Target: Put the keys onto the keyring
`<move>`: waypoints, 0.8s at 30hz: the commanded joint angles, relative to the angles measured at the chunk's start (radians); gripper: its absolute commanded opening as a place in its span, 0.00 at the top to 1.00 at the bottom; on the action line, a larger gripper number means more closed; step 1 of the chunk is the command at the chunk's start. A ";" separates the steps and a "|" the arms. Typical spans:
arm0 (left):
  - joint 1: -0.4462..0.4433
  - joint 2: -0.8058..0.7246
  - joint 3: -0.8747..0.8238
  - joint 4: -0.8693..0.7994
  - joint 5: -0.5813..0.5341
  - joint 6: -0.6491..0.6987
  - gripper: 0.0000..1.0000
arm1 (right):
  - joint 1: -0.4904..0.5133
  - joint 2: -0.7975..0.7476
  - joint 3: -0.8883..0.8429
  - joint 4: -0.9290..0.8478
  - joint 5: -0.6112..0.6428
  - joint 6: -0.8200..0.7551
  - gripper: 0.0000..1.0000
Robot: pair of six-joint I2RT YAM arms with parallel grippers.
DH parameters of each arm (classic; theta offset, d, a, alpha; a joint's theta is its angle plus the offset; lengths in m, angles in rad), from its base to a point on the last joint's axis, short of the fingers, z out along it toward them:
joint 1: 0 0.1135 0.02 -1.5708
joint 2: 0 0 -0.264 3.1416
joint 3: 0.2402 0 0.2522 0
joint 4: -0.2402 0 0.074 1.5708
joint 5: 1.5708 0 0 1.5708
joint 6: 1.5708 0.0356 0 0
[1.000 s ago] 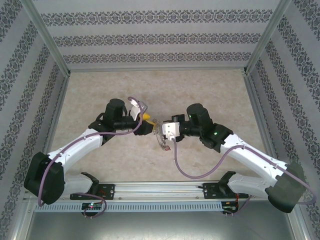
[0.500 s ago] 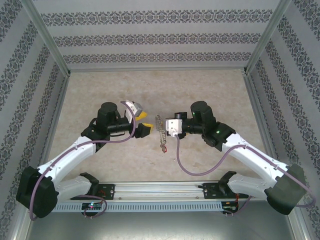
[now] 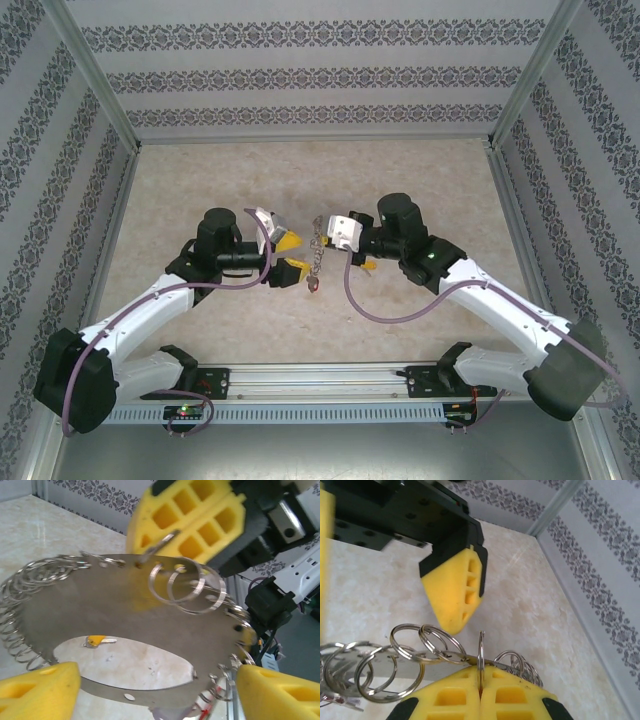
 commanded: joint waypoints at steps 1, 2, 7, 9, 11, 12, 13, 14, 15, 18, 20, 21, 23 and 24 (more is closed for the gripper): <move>-0.001 -0.018 0.006 0.067 0.052 -0.049 0.06 | -0.001 0.018 0.050 0.063 0.090 0.123 1.00; -0.001 -0.012 0.012 0.066 0.051 -0.062 0.00 | 0.001 0.026 0.057 0.063 0.118 0.159 1.00; -0.021 0.057 0.064 0.072 0.020 -0.168 0.00 | 0.020 0.053 0.067 0.084 0.241 0.304 1.00; -0.037 0.070 0.074 0.086 0.003 -0.188 0.00 | 0.034 0.062 0.068 0.086 0.295 0.330 1.00; -0.049 0.070 0.092 0.061 -0.042 -0.182 0.00 | 0.039 0.071 0.073 0.079 0.335 0.352 1.00; -0.055 0.069 0.103 0.044 -0.075 -0.178 0.00 | 0.043 0.075 0.076 0.077 0.359 0.364 1.00; -0.058 0.068 0.112 0.027 -0.112 -0.177 0.00 | 0.050 0.077 0.078 0.077 0.374 0.377 1.00; -0.062 0.070 0.121 0.009 -0.140 -0.169 0.00 | 0.053 0.078 0.081 0.076 0.380 0.389 1.00; -0.070 0.074 0.132 -0.015 -0.191 -0.163 0.00 | 0.060 0.080 0.085 0.077 0.387 0.407 1.00; -0.099 0.090 0.162 -0.091 -0.352 -0.122 0.09 | 0.077 0.082 0.094 0.082 0.412 0.457 1.00; -0.124 0.104 0.184 -0.128 -0.421 -0.089 0.21 | 0.084 0.078 0.095 0.087 0.414 0.479 1.00; -0.137 0.112 0.194 -0.143 -0.454 -0.072 0.28 | 0.089 0.075 0.095 0.088 0.416 0.487 1.00; -0.156 0.127 0.211 -0.172 -0.503 -0.042 0.40 | 0.095 0.069 0.096 0.092 0.415 0.501 1.00; -0.160 0.135 0.224 -0.191 -0.523 -0.029 0.45 | 0.098 0.066 0.098 0.091 0.415 0.507 1.00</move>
